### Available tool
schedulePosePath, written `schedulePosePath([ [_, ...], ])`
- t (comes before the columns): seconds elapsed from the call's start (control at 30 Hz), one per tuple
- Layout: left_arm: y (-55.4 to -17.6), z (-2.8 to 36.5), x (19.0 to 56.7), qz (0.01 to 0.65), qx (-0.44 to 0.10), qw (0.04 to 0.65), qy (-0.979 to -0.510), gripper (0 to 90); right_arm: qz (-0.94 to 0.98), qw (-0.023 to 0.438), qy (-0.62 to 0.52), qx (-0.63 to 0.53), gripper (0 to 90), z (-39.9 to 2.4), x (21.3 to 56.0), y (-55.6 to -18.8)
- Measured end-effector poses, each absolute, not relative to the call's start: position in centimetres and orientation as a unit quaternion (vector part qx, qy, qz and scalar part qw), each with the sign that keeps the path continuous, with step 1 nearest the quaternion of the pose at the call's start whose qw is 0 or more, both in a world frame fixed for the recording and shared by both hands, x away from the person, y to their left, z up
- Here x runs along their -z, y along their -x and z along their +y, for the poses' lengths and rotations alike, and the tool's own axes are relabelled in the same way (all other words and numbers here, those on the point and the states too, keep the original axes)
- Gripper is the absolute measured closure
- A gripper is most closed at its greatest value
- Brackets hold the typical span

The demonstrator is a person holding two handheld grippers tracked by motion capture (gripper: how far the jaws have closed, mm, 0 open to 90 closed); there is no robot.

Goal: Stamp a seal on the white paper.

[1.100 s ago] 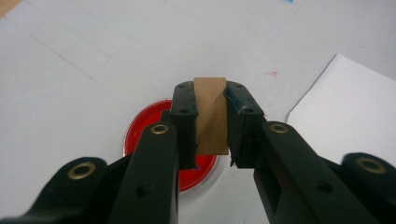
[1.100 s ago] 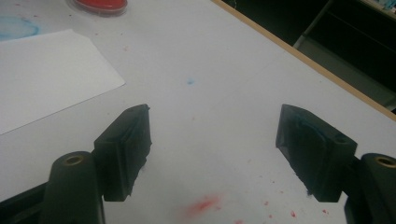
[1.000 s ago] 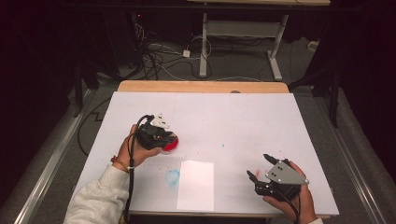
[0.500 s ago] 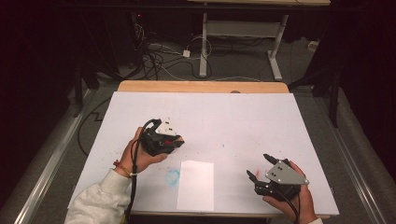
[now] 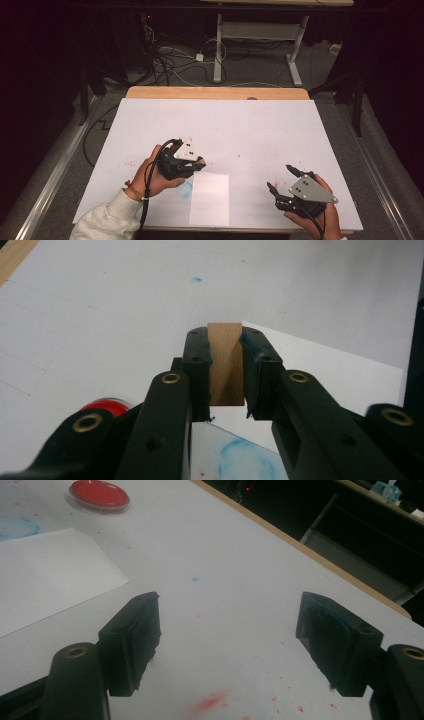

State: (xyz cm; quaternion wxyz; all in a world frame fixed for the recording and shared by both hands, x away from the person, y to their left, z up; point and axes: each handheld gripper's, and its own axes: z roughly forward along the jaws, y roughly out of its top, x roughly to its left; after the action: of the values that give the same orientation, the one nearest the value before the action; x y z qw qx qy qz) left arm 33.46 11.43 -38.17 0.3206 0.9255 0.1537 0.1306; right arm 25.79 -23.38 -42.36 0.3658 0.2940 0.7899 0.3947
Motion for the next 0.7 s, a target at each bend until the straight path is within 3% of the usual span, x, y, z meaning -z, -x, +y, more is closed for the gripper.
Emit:
schedulePosePath([
  [0.7,-31.1,8.7,42.7,0.098,-0.09,0.277,-0.952,73.8,0.782,0.368,-0.291,-0.409,25.0,-23.5,42.4,-26.0],
])
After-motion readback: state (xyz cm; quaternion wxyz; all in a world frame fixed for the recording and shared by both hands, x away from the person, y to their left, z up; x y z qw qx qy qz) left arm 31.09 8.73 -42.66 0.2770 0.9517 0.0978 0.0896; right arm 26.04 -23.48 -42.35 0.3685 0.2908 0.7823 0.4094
